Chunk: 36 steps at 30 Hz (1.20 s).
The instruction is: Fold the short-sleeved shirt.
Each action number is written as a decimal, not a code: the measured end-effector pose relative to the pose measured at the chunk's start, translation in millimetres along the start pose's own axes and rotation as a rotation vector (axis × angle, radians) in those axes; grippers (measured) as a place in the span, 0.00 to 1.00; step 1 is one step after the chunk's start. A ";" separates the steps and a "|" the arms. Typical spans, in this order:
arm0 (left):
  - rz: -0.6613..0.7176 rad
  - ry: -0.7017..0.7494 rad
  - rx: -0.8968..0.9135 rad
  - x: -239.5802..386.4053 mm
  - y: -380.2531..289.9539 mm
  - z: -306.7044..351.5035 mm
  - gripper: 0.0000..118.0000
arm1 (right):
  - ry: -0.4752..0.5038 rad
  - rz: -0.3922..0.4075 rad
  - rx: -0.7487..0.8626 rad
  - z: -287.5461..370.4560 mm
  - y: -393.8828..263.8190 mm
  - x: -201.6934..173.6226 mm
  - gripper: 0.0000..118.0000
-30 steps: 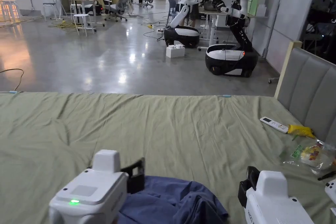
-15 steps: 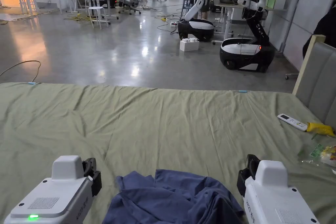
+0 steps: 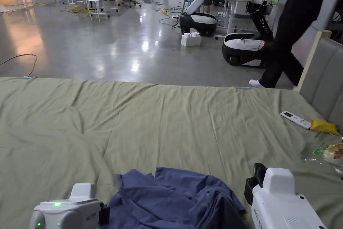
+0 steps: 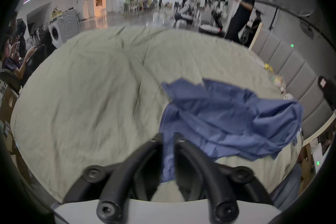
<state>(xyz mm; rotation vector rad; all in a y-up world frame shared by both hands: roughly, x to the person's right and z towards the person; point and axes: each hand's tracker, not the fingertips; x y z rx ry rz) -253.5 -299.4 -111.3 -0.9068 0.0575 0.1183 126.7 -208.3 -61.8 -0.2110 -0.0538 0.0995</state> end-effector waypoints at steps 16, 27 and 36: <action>-0.065 0.053 -0.125 11.7 -29.6 -61.4 0.08 | -0.024 -0.030 -0.097 -5.8 -30.0 13.6 0.02; -0.036 -0.042 0.009 -11.4 -20.0 -8.0 0.04 | 0.004 -0.048 -0.310 -0.1 -48.5 62.8 0.02; 0.002 -0.065 0.053 -21.6 -21.3 18.2 0.04 | 0.065 -0.022 -0.675 -16.7 -130.5 53.5 0.51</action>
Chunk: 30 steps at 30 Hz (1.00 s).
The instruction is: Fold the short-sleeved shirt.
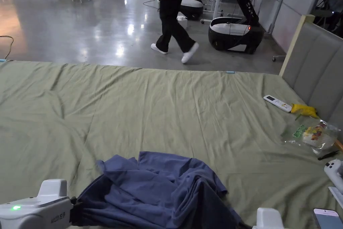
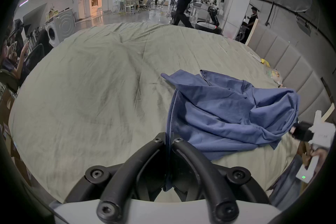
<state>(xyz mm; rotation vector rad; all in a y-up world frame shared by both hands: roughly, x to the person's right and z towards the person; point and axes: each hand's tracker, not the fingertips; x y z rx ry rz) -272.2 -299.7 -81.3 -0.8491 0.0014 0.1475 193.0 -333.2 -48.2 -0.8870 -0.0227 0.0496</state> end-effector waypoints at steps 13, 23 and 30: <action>-0.033 0.033 -0.034 0.4 -18.7 -12.8 0.03 | -0.022 0.128 -0.047 -43.3 -5.5 -42.3 0.16; -0.023 0.011 0.038 -1.1 1.0 7.6 0.03 | -0.036 0.114 0.145 0.8 10.3 -24.9 0.03; -0.051 -0.005 0.183 9.9 46.2 49.1 0.03 | -0.031 0.081 0.322 50.7 58.2 -13.7 0.03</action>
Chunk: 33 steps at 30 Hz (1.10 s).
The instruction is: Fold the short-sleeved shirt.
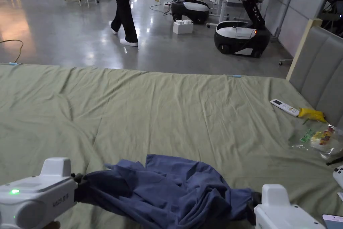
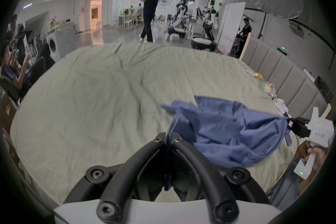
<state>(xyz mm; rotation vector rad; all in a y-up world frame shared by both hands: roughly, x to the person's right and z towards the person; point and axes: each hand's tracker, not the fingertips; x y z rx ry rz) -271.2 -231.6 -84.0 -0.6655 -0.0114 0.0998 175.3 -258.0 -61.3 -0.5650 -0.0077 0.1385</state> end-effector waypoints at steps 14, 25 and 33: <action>0.007 0.054 0.215 -16.1 139.0 54.3 0.03 | -0.036 -0.021 0.247 13.6 134.5 23.8 0.03; 0.042 0.164 0.299 -58.2 222.1 61.2 0.03 | -0.068 -0.040 0.389 7.3 244.0 35.5 0.03; 0.076 0.218 0.339 -84.6 270.2 60.8 0.03 | -0.090 -0.003 0.470 -2.0 313.0 33.4 0.03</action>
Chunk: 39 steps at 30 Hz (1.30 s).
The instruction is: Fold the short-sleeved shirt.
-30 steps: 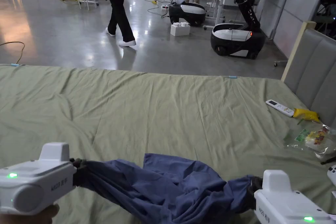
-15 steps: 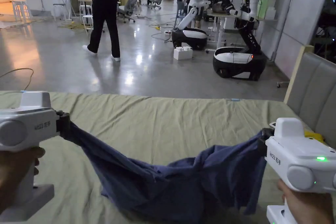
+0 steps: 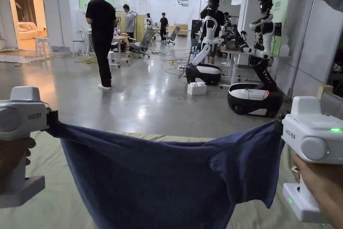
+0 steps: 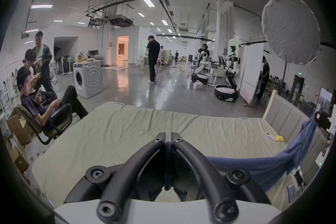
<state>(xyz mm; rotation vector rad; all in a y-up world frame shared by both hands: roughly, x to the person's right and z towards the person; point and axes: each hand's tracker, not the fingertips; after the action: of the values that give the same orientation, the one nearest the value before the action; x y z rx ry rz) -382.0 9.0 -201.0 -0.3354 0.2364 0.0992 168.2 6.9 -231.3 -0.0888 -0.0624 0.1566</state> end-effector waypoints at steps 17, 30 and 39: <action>-0.034 0.060 0.115 -2.5 92.4 -60.9 0.03 | -0.046 0.048 0.112 -76.8 93.7 -16.6 0.03; -0.035 0.049 0.095 4.2 37.8 -54.6 0.03 | -0.046 0.081 0.071 -60.5 36.3 -25.9 0.03; -0.088 0.047 0.028 -8.1 -88.6 -15.7 0.03 | -0.009 0.088 -0.029 10.2 -70.3 -29.2 0.03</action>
<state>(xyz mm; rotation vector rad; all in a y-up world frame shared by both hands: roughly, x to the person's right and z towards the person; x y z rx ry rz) -381.2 -80.0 -185.6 -0.3202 0.2689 0.0010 149.5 -66.1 -216.2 -0.1195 -0.0693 0.2446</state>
